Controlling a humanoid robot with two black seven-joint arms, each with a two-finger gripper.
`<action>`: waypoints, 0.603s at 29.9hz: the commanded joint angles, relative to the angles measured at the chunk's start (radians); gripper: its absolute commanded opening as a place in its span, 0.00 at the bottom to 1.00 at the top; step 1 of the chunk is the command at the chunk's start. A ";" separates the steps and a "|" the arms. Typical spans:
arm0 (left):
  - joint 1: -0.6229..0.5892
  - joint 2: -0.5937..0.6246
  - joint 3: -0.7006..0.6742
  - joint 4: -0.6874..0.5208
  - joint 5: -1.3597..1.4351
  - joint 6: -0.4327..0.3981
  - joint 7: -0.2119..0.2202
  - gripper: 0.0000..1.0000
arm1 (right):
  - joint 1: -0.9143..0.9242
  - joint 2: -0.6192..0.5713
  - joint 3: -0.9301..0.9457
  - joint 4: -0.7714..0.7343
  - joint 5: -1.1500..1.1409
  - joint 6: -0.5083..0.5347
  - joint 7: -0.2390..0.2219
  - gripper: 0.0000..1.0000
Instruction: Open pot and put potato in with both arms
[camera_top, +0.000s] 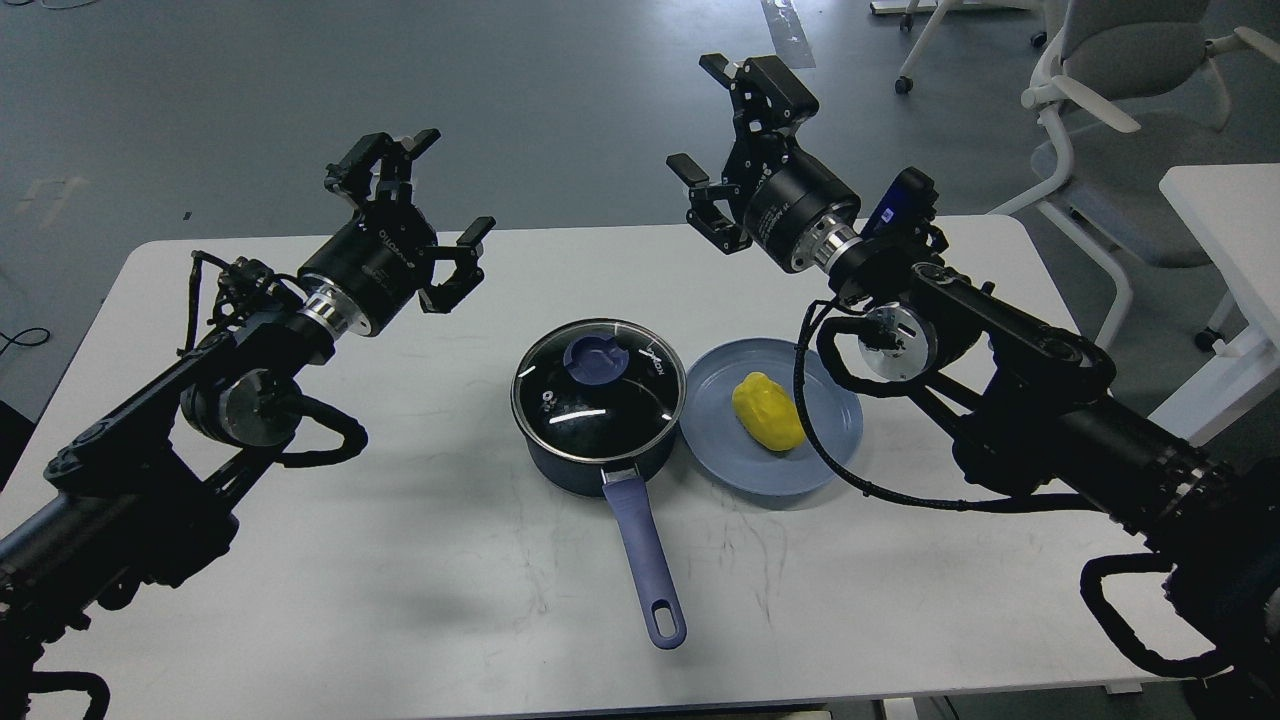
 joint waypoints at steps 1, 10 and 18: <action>-0.004 0.048 -0.006 -0.020 -0.002 -0.007 -0.005 0.98 | 0.003 0.002 0.001 -0.013 -0.001 -0.007 0.000 1.00; -0.016 0.056 0.004 -0.023 -0.014 0.004 0.009 0.98 | 0.023 0.008 -0.008 -0.027 -0.001 -0.013 0.000 1.00; -0.008 0.047 0.002 -0.025 -0.017 0.006 0.034 0.98 | 0.021 0.005 -0.008 -0.025 -0.001 -0.013 0.000 1.00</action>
